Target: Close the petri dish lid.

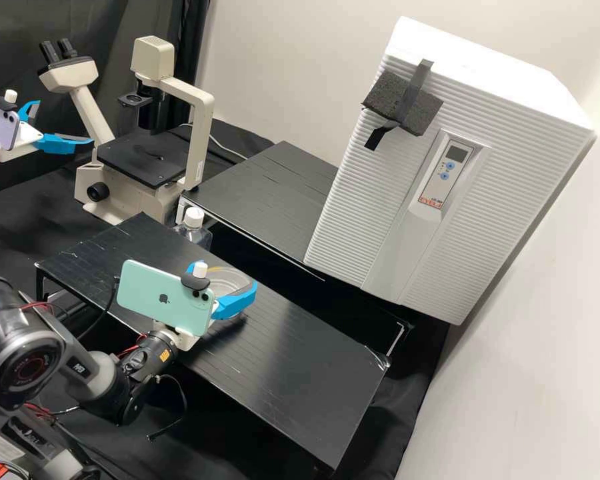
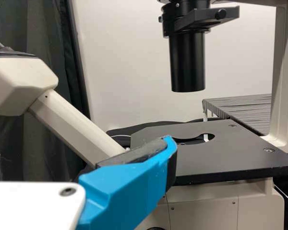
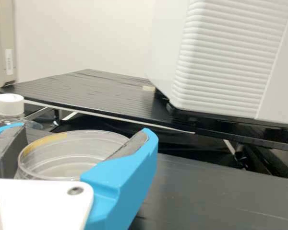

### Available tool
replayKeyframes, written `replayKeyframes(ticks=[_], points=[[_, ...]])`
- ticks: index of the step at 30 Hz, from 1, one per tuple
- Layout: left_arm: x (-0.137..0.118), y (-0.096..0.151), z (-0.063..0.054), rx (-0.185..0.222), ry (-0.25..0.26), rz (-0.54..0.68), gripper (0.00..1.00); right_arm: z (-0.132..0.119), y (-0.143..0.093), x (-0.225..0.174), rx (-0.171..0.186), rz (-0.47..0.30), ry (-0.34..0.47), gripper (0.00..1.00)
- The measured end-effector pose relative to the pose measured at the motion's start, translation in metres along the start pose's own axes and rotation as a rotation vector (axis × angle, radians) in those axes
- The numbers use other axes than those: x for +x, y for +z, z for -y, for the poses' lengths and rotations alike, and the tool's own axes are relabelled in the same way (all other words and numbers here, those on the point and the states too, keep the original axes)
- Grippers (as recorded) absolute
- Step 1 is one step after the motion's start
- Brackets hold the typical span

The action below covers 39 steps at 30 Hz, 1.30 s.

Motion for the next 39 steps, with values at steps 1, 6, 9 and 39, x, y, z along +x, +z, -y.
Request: replayKeyframes(ticks=[1, 6, 9, 39], points=[[0.000, 0.000, 0.000, 0.000, 0.000, 0.000, 1.00, 0.000, 0.000, 0.000, -0.001, 0.002, 0.001, 0.00], [0.000, 0.000, 0.000, 0.000, 0.000, 0.000, 1.00, -0.003, 0.003, -0.001, -0.026, -0.003, 0.002, 0.00], [0.000, 0.000, 0.000, 0.000, 0.000, 0.000, 1.00, -0.005, 0.006, -0.002, -0.033, 0.005, 0.011, 0.00], [0.000, 0.000, 0.000, 0.000, 0.000, 0.000, 1.00, -0.009, -0.002, -0.015, -0.029, -0.028, -0.069, 0.00]])
